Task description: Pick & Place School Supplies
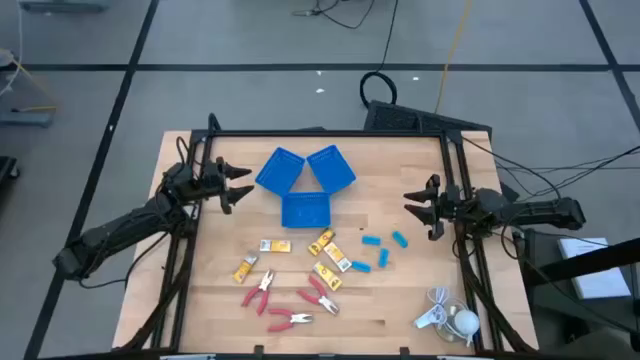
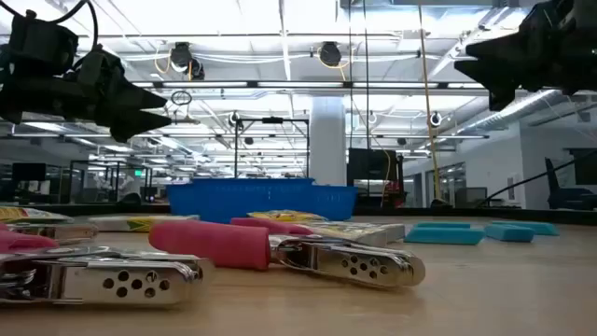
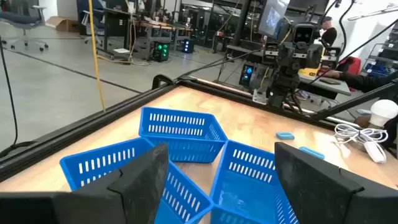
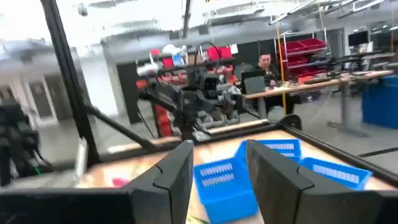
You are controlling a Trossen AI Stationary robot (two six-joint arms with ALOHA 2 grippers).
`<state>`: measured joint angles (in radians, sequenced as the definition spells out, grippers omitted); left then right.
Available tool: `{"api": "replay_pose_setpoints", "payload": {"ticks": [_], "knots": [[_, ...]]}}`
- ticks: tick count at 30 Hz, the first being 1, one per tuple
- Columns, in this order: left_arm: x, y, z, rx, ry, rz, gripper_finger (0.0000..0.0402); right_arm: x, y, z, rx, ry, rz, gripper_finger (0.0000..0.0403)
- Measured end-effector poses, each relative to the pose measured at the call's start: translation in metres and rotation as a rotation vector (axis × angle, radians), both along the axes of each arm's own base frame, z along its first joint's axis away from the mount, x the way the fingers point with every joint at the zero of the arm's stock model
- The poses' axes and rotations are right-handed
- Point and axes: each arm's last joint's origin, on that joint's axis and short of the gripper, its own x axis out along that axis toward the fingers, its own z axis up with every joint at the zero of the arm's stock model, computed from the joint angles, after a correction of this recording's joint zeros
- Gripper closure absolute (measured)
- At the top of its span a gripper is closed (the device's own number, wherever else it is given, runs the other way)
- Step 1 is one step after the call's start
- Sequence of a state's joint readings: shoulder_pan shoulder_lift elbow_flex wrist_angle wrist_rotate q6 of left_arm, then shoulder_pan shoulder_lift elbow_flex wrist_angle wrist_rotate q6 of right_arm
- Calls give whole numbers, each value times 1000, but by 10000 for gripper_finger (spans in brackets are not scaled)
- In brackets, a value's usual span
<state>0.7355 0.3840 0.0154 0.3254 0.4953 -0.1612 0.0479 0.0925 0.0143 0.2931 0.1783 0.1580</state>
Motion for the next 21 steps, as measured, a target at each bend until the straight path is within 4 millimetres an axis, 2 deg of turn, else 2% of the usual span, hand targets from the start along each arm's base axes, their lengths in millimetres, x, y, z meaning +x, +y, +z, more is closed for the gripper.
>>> {"api": "replay_pose_setpoints", "payload": {"ticks": [4,8,11,14,17,21], "knots": [[0,0,0,0,0,0,107,0,1,3,228,-55,76,261],[0,0,0,0,0,0,107,0,3,10,307,-128,156,261],[0,0,0,0,0,0,107,1,8,20,276,-220,212,256],[0,0,0,0,0,0,107,5,17,25,174,-243,261,236],[0,0,0,0,0,0,107,18,29,26,74,-120,280,203],[0,0,0,1,0,0,107,41,45,58,9,68,175,156]]}}
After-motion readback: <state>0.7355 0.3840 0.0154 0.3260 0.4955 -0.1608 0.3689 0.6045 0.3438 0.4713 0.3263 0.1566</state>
